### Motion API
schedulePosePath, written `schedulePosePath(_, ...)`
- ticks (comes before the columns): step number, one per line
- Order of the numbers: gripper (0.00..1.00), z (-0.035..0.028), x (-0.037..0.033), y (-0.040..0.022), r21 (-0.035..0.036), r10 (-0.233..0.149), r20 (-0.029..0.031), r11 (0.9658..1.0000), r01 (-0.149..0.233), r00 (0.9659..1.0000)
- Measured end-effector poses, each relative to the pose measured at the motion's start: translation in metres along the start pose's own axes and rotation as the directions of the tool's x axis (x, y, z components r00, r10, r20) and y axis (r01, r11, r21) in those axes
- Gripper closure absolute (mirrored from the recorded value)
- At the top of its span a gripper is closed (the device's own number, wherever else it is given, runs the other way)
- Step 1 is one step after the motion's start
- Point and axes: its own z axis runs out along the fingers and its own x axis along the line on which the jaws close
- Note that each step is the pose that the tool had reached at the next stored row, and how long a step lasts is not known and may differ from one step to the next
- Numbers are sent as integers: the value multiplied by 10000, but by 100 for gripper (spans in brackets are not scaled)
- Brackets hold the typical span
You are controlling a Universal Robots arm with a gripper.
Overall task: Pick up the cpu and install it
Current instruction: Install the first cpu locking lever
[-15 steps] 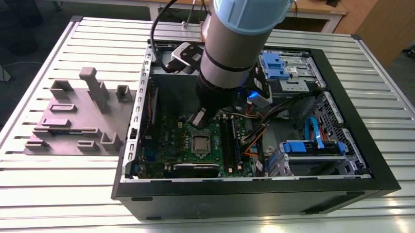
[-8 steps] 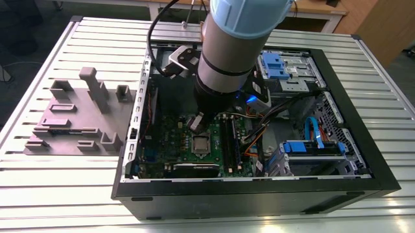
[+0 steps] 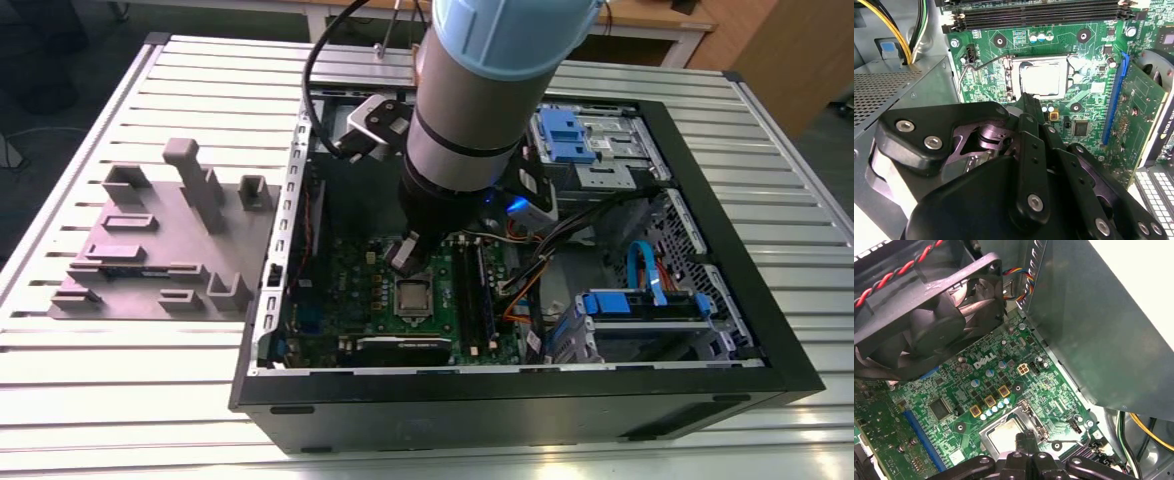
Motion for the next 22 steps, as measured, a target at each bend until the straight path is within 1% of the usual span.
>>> schedulePosePath(5, 90, -1, -10, -15, -1, -1, 1, 10000, 1, 10000)
schedulePosePath(14, 90, -8, -58, -84, -1, 0, 0, 10000, 0, 10000)
schedulePosePath(22, 90, -9, -62, -89, 0, 0, 1, 10000, 0, 10000)
